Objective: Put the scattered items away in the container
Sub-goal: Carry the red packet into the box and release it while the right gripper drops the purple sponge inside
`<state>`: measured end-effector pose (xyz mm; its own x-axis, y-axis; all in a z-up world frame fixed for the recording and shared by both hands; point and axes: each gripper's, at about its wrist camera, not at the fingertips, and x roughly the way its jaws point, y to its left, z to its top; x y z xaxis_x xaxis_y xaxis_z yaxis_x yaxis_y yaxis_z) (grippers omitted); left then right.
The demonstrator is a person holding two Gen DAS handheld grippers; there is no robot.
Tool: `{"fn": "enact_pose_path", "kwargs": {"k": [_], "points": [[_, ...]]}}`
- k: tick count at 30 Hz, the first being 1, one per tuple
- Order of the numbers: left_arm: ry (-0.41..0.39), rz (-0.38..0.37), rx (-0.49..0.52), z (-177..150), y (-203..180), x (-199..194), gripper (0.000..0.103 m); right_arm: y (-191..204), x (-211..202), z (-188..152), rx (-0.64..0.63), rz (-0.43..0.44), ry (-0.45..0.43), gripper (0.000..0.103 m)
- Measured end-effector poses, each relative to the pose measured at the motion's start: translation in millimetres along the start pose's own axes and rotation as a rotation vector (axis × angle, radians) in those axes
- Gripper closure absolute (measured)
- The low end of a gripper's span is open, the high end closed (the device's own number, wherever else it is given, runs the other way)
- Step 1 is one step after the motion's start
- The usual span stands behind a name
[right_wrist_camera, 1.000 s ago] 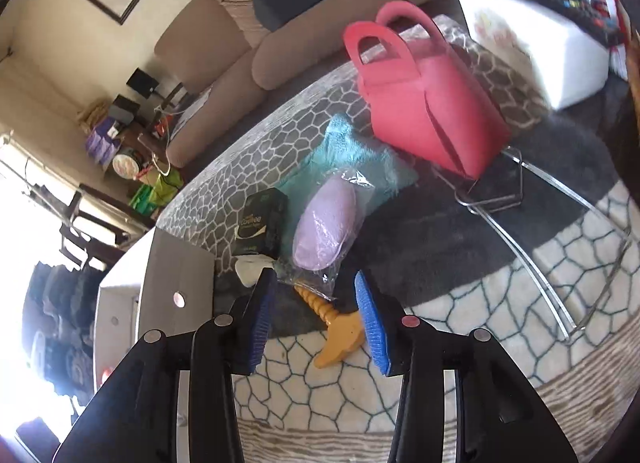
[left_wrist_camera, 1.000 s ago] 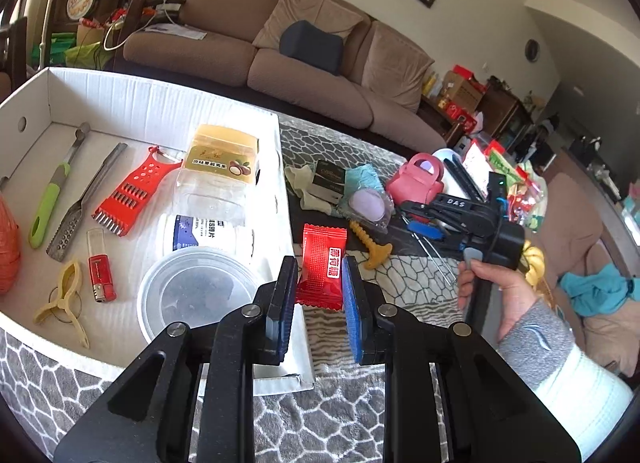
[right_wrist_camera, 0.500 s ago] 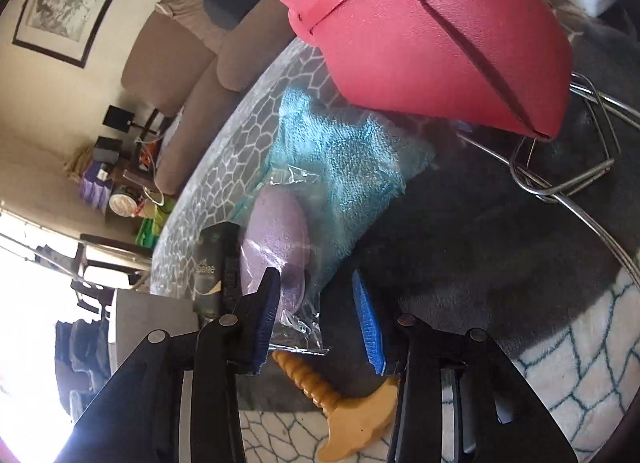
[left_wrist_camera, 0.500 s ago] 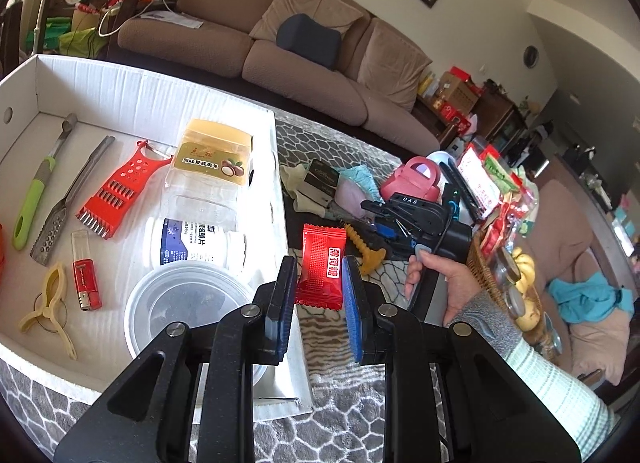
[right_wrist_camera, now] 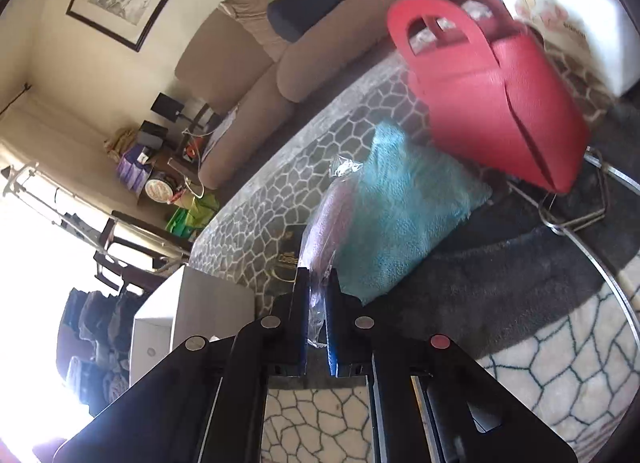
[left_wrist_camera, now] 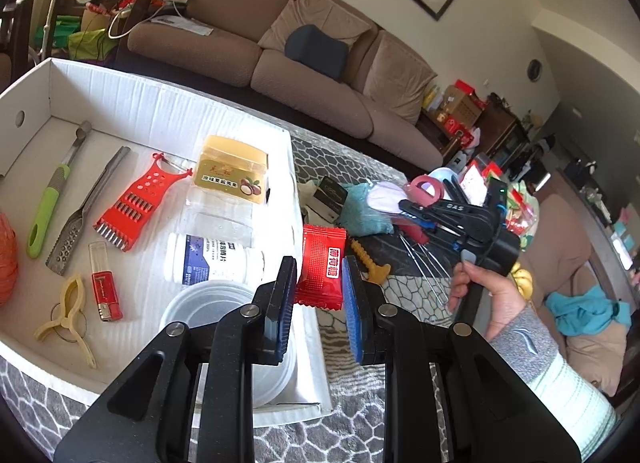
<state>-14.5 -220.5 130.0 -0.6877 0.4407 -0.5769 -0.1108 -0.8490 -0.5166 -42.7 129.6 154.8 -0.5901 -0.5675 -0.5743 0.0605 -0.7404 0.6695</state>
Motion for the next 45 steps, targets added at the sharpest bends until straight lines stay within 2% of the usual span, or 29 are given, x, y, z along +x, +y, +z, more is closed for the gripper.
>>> {"fn": "enact_pose_path", "kwargs": {"k": [5,10,13,15,21,28,32,35,38,41,45], "points": [[-0.028,0.078,-0.005,11,25,-18,0.082,53,-36,-1,-0.122,0.031,-0.009,0.097],[-0.028,0.13,-0.056,11,65,-31,0.082,127,-45,-29,-0.279,0.1,0.047,0.097],[-0.014,0.178,-0.101,12,94,-33,0.082,166,-34,-59,-0.339,0.147,0.111,0.097],[0.001,0.165,-0.131,16,107,-36,0.082,188,-21,-79,-0.359,0.175,0.155,0.097],[0.065,0.284,-0.042,37,116,-41,0.082,229,28,-137,-0.367,0.222,0.253,0.097],[0.202,0.378,-0.044,40,153,-13,0.082,259,90,-193,-0.435,0.123,0.387,0.097],[0.262,0.416,-0.014,35,159,0,0.082,265,110,-216,-0.474,0.08,0.444,0.097],[0.291,0.438,0.006,31,161,10,0.076,265,123,-226,-0.492,0.039,0.471,0.097],[0.304,0.456,-0.008,31,168,15,0.072,262,136,-233,-0.504,-0.024,0.5,0.099],[0.281,0.452,-0.03,32,171,7,0.064,267,138,-236,-0.558,-0.068,0.515,0.095],[0.266,0.451,-0.041,32,171,-1,0.063,270,141,-241,-0.62,-0.109,0.523,0.095]]}}
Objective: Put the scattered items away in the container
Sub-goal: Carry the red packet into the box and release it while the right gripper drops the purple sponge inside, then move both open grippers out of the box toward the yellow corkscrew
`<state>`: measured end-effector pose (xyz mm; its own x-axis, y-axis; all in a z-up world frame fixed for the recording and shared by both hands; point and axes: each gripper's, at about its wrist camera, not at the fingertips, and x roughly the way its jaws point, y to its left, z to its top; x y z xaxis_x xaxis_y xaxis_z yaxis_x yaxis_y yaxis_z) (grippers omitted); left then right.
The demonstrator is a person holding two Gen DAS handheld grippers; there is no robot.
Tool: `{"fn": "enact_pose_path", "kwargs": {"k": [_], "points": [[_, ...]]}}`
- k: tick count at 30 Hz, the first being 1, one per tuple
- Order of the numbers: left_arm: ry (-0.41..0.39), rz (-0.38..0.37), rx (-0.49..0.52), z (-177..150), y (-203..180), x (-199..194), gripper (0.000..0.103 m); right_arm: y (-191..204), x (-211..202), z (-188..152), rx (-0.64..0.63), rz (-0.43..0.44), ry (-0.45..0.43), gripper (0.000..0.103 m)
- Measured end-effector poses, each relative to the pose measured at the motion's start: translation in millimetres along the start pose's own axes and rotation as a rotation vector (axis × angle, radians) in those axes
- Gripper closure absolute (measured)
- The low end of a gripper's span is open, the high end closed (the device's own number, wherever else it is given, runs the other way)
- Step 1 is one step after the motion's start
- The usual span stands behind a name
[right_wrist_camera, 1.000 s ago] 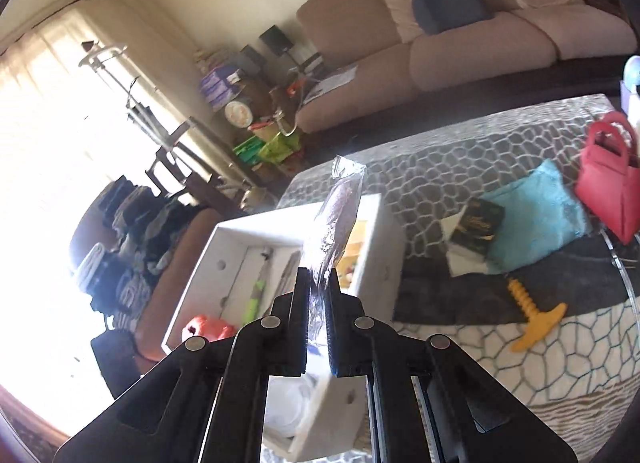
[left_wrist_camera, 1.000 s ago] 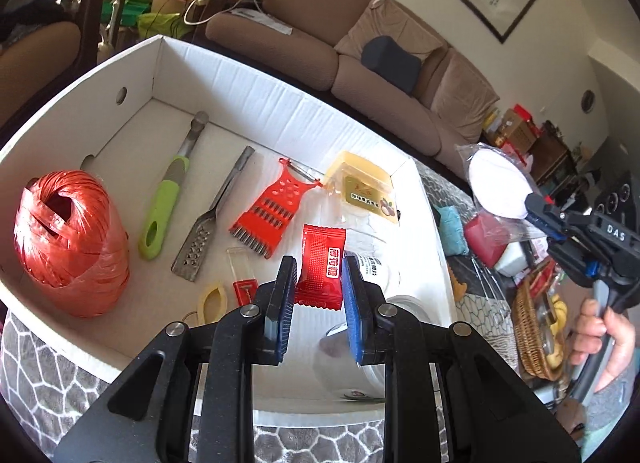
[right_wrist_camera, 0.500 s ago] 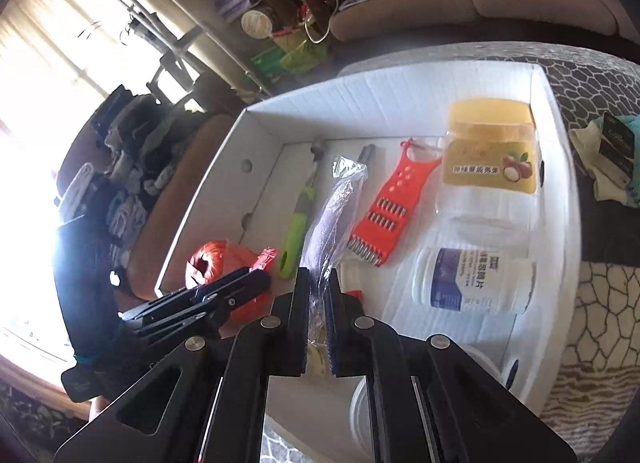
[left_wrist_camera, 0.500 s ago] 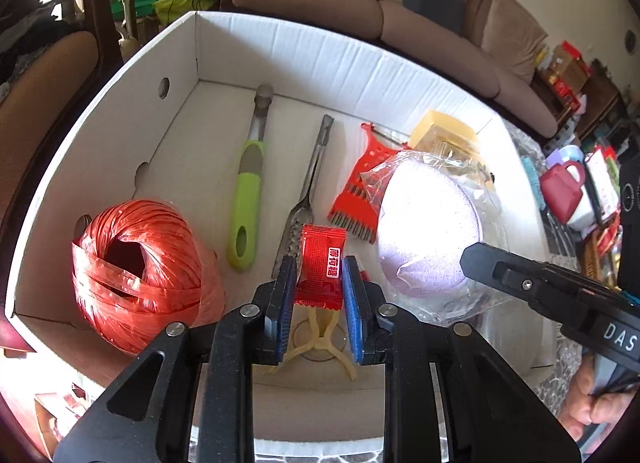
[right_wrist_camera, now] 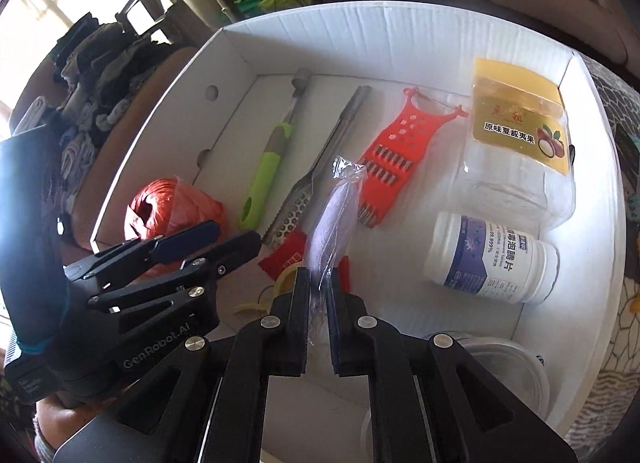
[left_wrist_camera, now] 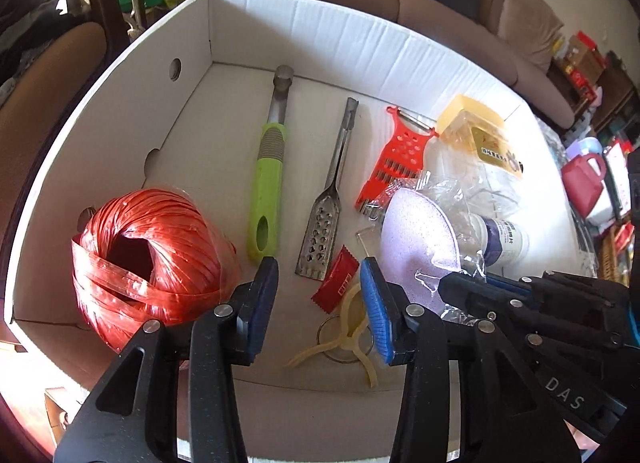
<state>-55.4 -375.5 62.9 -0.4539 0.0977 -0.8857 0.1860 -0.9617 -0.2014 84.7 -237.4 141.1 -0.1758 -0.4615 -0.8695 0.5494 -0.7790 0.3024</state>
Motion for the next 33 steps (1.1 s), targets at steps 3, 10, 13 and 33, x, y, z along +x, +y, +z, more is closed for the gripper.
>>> {"fn": "enact_pose_path", "kwargs": {"k": [3,10,13,33], "points": [[-0.019,0.001,-0.007,0,1,-9,0.062,2,3,-1,-0.021,-0.029,0.017,0.094],[-0.035,-0.006,0.002,-3,-4,-31,0.06,-4,-22,3,-0.035,-0.168,-0.045,0.056],[-0.039,-0.011,0.003,-7,-9,-42,0.06,-7,-41,4,-0.027,-0.166,-0.077,0.056],[-0.149,0.003,0.017,-39,-46,-159,0.0,30,-172,-59,-0.14,-0.28,-0.293,0.0]]}}
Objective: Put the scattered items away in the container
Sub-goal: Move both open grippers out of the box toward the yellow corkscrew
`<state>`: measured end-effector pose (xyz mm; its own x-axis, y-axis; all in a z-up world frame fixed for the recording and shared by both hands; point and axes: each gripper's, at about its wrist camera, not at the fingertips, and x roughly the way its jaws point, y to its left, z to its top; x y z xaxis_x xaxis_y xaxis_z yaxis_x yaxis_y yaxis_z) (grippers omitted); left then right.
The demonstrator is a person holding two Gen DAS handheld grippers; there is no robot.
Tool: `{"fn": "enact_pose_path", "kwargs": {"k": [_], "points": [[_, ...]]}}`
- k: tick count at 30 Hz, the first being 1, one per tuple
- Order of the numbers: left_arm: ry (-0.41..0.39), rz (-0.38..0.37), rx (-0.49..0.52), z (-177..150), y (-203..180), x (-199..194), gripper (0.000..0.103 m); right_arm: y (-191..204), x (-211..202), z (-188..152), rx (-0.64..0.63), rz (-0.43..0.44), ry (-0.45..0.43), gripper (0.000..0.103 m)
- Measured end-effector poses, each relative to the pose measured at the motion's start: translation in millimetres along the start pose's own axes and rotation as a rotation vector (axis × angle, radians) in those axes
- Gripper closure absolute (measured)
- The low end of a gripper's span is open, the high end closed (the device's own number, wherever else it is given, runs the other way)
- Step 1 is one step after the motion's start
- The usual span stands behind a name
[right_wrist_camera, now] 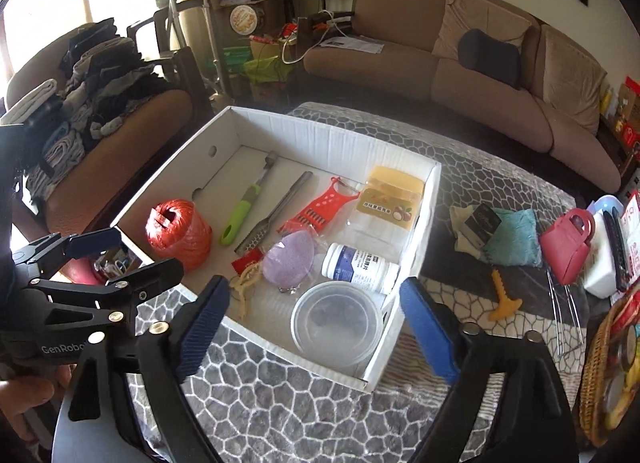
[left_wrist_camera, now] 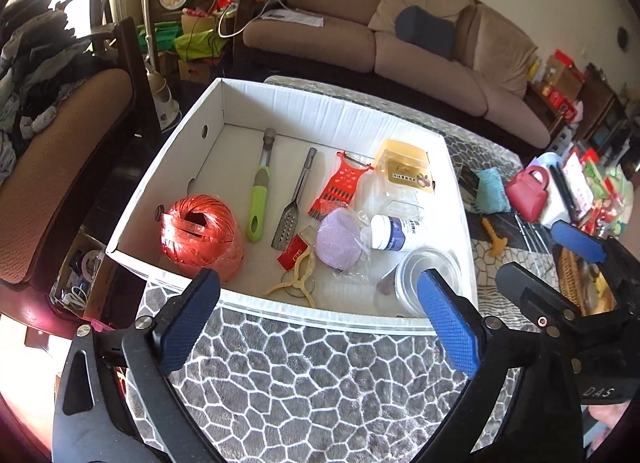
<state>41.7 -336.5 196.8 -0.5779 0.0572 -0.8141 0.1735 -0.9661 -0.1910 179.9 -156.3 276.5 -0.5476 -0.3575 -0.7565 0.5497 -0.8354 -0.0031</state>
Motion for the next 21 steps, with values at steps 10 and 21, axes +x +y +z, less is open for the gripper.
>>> {"fn": "enact_pose_path", "kwargs": {"k": [10,21], "points": [[-0.04,0.013,0.056,-14,-33,-46,0.0,-20,-50,-16,0.043,-0.011,-0.05,0.0],[-0.041,-0.007,0.146,-26,-105,-61,0.0,-71,-96,-42,0.122,-0.034,-0.095,0.0]]}}
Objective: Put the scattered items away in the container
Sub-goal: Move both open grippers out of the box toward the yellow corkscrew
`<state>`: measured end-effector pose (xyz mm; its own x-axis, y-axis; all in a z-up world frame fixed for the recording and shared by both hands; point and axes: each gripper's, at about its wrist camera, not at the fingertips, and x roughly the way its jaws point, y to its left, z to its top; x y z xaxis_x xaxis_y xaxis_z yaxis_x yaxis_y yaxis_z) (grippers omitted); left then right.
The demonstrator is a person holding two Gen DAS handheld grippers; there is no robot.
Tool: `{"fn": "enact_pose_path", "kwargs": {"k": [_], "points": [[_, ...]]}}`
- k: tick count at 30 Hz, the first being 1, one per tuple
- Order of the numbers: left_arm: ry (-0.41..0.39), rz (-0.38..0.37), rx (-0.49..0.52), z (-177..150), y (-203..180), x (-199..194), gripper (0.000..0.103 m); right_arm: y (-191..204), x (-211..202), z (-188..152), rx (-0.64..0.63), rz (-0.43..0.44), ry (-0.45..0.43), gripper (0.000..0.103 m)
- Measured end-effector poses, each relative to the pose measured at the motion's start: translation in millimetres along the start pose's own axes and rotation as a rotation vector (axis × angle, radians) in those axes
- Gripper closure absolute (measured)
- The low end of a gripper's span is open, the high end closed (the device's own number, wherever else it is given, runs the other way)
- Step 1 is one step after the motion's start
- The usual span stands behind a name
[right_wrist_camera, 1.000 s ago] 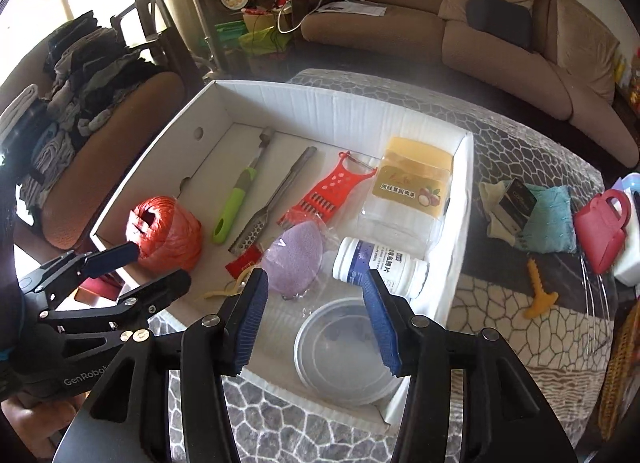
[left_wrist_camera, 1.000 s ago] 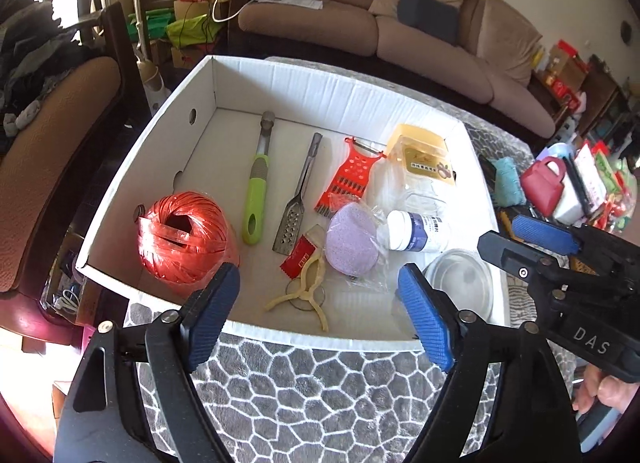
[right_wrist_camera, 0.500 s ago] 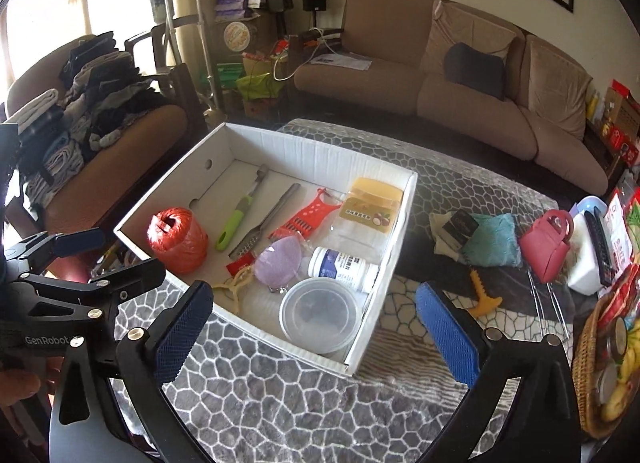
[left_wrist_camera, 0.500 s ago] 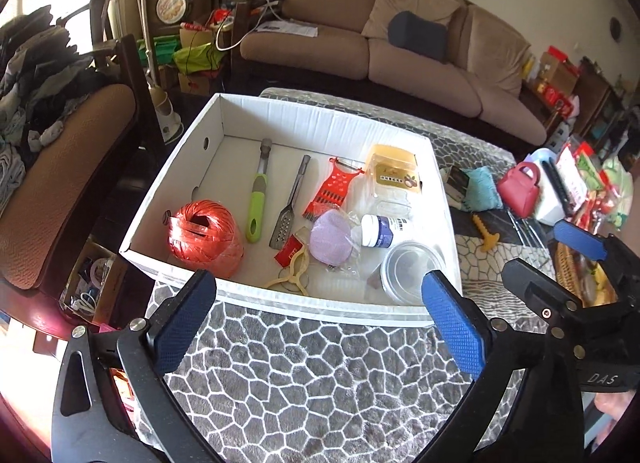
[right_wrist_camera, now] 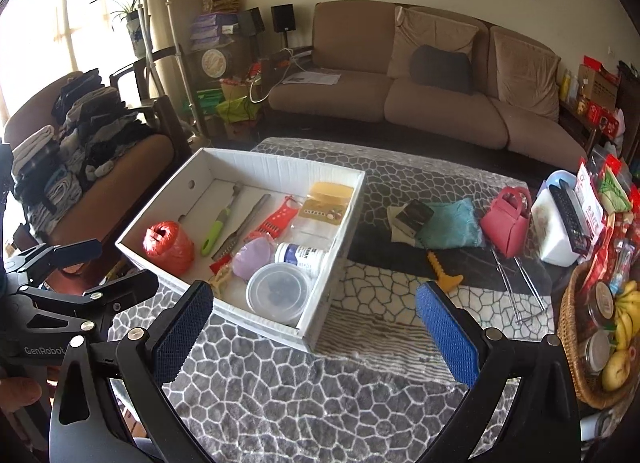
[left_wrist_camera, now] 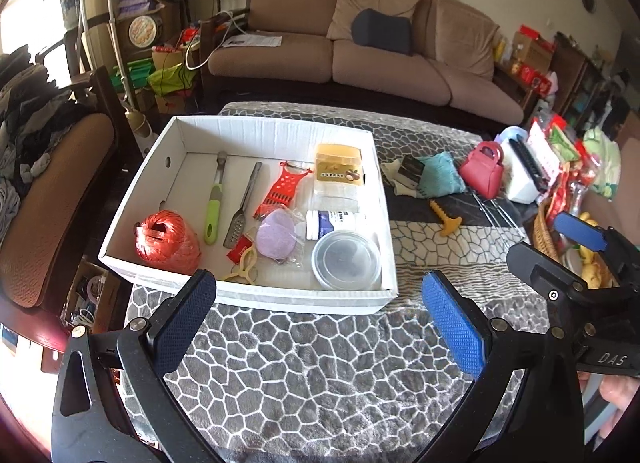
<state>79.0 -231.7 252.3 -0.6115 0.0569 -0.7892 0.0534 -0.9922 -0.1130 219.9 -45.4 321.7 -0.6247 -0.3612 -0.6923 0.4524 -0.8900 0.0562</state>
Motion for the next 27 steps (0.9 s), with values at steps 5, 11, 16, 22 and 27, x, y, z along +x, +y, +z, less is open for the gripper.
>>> {"fn": "enact_pose_path", "kwargs": {"k": [5,11,16,22,27], "points": [[0.0,-0.036,0.032,-2,-45,14,0.0,-44,-7,-15,0.039,-0.035,-0.003,0.0],[0.022,-0.083,0.044,-6,-96,52,0.0,-104,-11,-39,0.055,-0.129,-0.063,0.0],[0.014,-0.125,0.025,-7,-131,86,0.0,-159,-5,-68,0.129,-0.161,-0.111,0.0],[0.034,-0.155,0.077,-9,-180,138,0.0,-202,23,-117,0.187,-0.196,-0.123,0.0],[0.09,-0.133,0.123,-12,-213,196,0.0,-219,49,-146,0.176,-0.238,-0.115,0.0]]}}
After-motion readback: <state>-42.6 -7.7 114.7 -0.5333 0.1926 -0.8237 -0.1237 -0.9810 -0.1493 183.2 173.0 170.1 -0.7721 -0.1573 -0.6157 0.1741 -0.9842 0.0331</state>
